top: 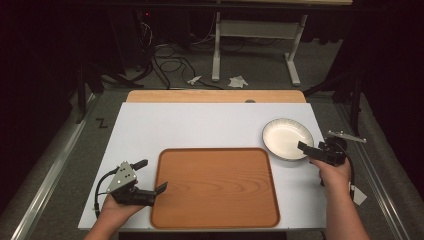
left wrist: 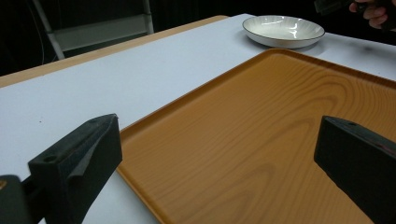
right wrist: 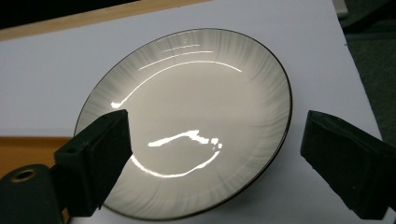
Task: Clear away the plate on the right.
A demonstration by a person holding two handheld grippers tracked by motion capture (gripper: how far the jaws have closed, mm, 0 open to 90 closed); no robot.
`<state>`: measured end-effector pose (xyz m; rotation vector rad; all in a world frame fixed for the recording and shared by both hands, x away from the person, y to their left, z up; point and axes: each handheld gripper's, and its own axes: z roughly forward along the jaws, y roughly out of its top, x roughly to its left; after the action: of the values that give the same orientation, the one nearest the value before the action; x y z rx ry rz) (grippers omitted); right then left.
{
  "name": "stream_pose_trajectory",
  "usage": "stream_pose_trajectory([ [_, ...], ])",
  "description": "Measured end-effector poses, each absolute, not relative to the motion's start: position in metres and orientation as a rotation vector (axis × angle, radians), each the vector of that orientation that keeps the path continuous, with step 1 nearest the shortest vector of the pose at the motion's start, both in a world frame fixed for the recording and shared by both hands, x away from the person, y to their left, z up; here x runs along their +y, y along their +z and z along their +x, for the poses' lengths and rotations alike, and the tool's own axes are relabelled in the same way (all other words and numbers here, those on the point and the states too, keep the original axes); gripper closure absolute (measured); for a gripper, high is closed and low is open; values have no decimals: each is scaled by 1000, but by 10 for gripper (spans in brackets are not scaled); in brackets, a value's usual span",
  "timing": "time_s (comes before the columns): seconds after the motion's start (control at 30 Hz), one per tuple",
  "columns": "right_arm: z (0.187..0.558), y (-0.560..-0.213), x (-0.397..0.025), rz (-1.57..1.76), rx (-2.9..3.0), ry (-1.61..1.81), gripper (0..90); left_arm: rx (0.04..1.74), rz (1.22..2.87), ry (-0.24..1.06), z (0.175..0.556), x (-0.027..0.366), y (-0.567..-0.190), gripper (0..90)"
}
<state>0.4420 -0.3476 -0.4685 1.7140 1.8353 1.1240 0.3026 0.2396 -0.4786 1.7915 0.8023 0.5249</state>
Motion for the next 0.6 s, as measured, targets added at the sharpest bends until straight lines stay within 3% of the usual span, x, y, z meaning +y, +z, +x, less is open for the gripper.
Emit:
stream_pose_trajectory([
  [0.6, 445, -495, -376, 1907, 1786, 1290, 375, 856, 1765, 532, 303, 244, -480, 21],
])
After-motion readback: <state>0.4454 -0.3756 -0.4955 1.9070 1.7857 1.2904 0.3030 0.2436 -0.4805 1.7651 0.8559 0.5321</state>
